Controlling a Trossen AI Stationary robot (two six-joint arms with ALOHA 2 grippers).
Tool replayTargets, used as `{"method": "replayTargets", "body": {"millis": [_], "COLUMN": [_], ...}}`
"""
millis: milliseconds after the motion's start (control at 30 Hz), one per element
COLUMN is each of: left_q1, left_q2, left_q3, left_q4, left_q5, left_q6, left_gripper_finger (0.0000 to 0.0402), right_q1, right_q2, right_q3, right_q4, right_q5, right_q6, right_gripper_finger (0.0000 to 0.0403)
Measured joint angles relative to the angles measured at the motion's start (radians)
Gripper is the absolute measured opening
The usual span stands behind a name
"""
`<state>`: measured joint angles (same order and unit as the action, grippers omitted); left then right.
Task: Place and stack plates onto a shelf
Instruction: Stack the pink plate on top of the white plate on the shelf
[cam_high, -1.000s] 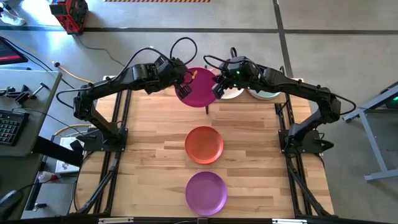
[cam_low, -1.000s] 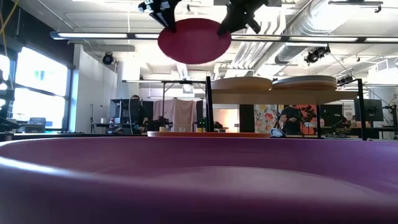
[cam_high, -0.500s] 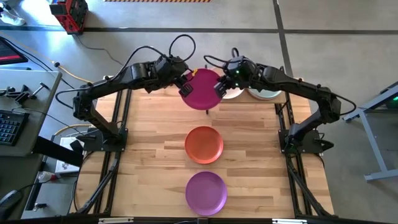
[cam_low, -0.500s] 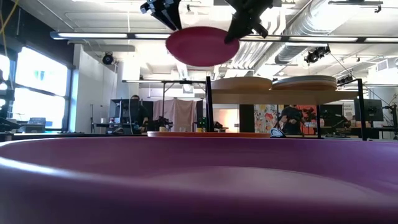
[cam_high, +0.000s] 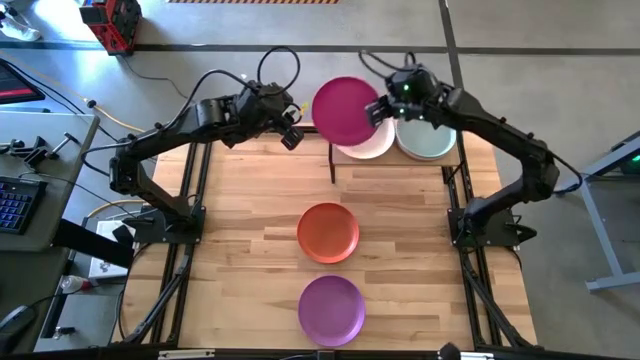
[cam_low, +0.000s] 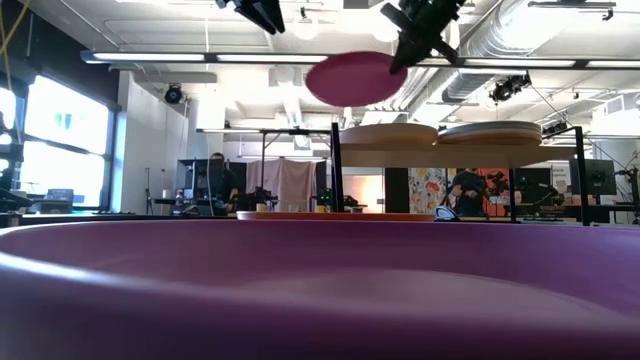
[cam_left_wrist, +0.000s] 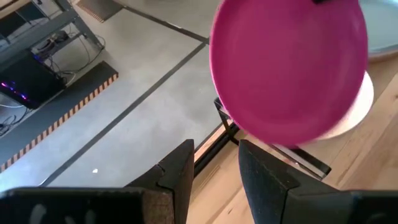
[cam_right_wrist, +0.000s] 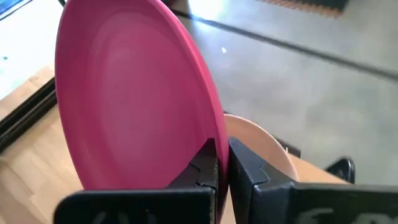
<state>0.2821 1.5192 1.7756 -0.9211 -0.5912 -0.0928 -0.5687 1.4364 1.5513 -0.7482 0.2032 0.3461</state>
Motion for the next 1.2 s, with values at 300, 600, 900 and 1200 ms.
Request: {"method": "replayTargets", "body": {"millis": [300,600,900,1200], "left_q1": [0.000,0.000,0.000,0.000], "left_q2": [0.000,0.000,0.000,0.000], "left_q3": [0.000,0.000,0.000,0.000], "left_q4": [-0.002,-0.002,-0.002,-0.002], "left_q5": [0.003,0.003,0.003,0.004], "left_q6": [0.025,0.027,0.039,0.044], "left_gripper_finger": [0.0115,0.0115,0.0115,0.0115], "right_q1": [-0.178,-0.273,-0.269,-0.269], "right_q2": [0.019,0.023,0.024,0.024], "right_q3": [0.000,-0.091,-0.141,-0.141], "right_q4": [-0.142,-0.174,-0.140,-0.140], "right_q5": [-0.175,-0.294,-0.300,-0.298], "right_q6": [0.066,0.103,0.125,0.121], "right_gripper_finger": [0.0000,0.0000,0.0000,0.0013]}}
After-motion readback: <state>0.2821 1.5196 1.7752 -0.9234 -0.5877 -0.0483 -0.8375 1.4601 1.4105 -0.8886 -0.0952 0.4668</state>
